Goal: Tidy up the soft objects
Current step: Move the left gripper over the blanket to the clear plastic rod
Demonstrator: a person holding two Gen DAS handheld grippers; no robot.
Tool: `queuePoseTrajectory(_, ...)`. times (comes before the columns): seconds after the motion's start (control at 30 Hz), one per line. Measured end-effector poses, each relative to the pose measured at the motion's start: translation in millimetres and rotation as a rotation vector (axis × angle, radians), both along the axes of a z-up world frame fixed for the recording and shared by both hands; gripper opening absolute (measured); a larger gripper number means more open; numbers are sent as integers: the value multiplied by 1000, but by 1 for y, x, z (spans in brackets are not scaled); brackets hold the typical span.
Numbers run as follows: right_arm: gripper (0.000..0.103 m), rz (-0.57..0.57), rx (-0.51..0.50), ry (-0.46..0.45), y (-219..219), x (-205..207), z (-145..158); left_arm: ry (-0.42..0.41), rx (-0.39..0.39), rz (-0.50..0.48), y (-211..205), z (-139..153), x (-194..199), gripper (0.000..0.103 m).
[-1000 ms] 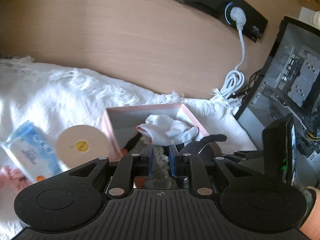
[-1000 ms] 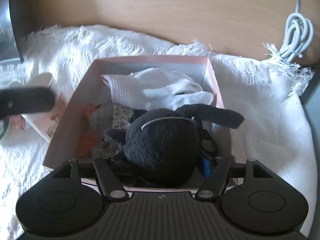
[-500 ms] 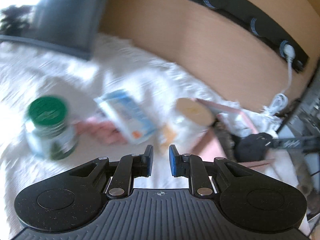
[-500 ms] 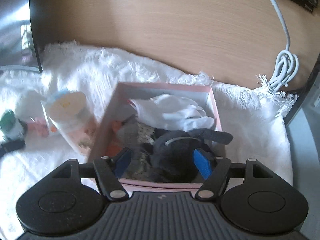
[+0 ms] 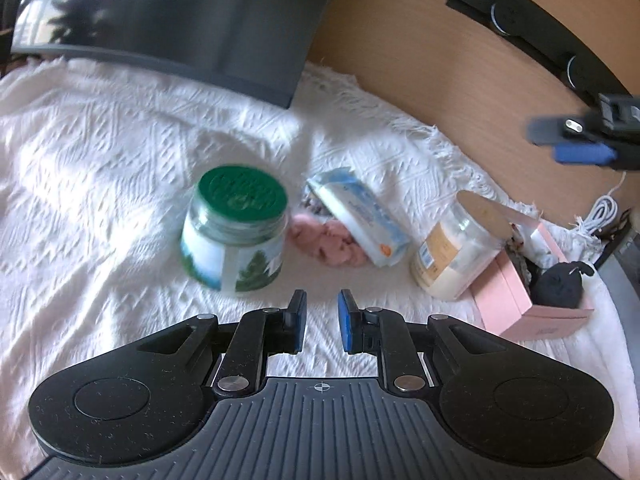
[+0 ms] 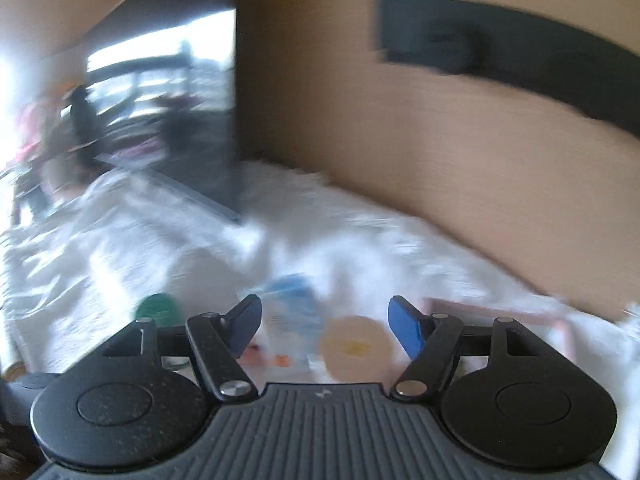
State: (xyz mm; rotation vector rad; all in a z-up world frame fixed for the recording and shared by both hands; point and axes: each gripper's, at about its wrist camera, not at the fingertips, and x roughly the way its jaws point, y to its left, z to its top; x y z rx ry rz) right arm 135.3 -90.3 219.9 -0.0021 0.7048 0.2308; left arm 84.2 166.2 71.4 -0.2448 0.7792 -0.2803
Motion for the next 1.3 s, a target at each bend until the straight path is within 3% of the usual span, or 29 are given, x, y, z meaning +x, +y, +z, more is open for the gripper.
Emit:
queuePoseTrajectory(0.1,67,102,-38,31,34,20,-22,21,-25,6,10,-8,-8,19)
queuePoseTrajectory(0.17,47,173,-118,24,58,24,-45,28,-44,4,19,-12,-15,19)
queuePoseTrajectory(0.27,35,255,-261,-24,93,16,-86,32,-59,9,31,-15,-25,19)
queuePoseTrajectory(0.37,29,333,-380,-36,120,17,-125,45,-67,22,41,-19,-33,19)
queuePoseTrajectory(0.47,29,354,-438,-24,138,27,-151,65,-65,33,49,-23,-36,19)
queuePoseTrajectory(0.67,29,403,-494,-169,153,21,-154,81,-63,57,58,-24,-39,19)
queuePoseTrajectory(0.83,28,510,-640,-293,169,15,-167,89,-50,67,61,-24,-42,19)
queuePoseTrajectory(0.9,9,544,-688,-316,176,16,-174,96,-50,72,64,-26,-41,19)
queuePoseTrajectory(0.93,8,552,-704,-313,178,17,-176,100,-48,75,65,-26,-41,19)
queuePoseTrajectory(1.07,7,477,-613,-279,163,9,-160,103,-65,83,66,-28,-38,19)
queuePoseTrajectory(1.2,7,395,-307,-136,127,-20,-122,96,-78,66,57,-26,-30,19)
queuePoseTrajectory(1.3,7,368,-116,-27,102,-47,-113,82,-75,31,43,-21,-23,19)
